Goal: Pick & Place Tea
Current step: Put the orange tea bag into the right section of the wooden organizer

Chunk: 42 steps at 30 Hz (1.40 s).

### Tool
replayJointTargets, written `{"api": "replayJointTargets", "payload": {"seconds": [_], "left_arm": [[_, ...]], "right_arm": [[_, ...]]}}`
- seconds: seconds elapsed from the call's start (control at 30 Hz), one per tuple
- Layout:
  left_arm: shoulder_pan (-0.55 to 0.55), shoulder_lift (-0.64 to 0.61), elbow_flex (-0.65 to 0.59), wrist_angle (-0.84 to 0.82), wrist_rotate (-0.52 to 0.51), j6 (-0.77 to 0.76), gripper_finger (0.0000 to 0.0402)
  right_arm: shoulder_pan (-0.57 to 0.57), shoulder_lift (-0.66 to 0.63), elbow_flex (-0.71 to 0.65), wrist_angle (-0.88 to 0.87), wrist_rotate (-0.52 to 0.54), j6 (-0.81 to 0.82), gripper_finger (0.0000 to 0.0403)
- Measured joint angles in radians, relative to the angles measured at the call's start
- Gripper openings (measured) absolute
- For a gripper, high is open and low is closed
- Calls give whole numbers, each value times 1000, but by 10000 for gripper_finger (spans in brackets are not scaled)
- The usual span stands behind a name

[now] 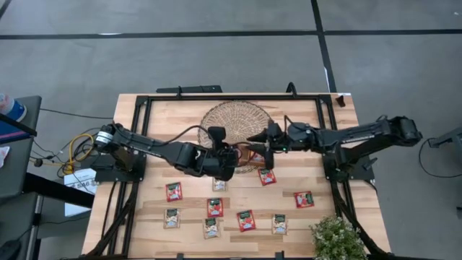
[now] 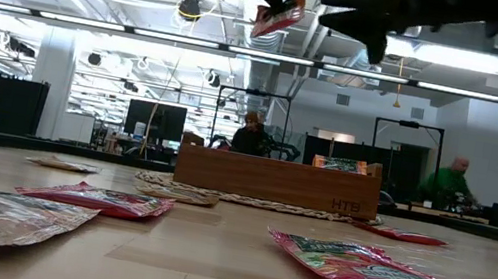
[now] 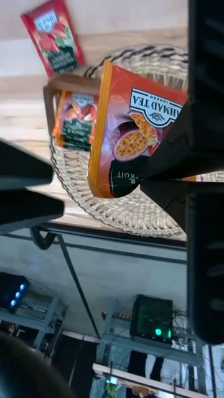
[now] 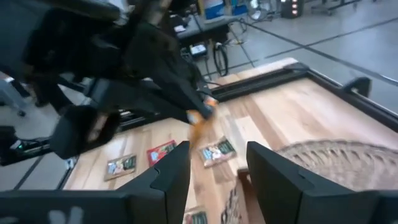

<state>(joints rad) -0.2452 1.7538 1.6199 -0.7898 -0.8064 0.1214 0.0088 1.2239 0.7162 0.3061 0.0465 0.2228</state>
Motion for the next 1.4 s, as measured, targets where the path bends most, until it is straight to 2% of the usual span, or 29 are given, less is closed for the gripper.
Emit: {"api": "replayJointTargets", "payload": {"seconds": [0.33, 0.5, 0.77, 1.2, 1.4], "left_arm": [[18, 0, 0, -9, -3, -1, 0], [18, 0, 0, -9, -1, -1, 0], [19, 0, 0, -9, 1, 0, 0], [24, 0, 0, 14, 16, 6, 0], [26, 0, 0, 27, 25, 6, 0]], "right_arm": [[-12, 119, 101, -8, -24, -41, 163], [-25, 125, 116, -6, -24, -48, 163], [-56, 125, 116, -29, -78, -32, 126], [-57, 124, 116, -30, -78, -31, 93], [-57, 124, 116, -29, -78, -30, 60]]}}
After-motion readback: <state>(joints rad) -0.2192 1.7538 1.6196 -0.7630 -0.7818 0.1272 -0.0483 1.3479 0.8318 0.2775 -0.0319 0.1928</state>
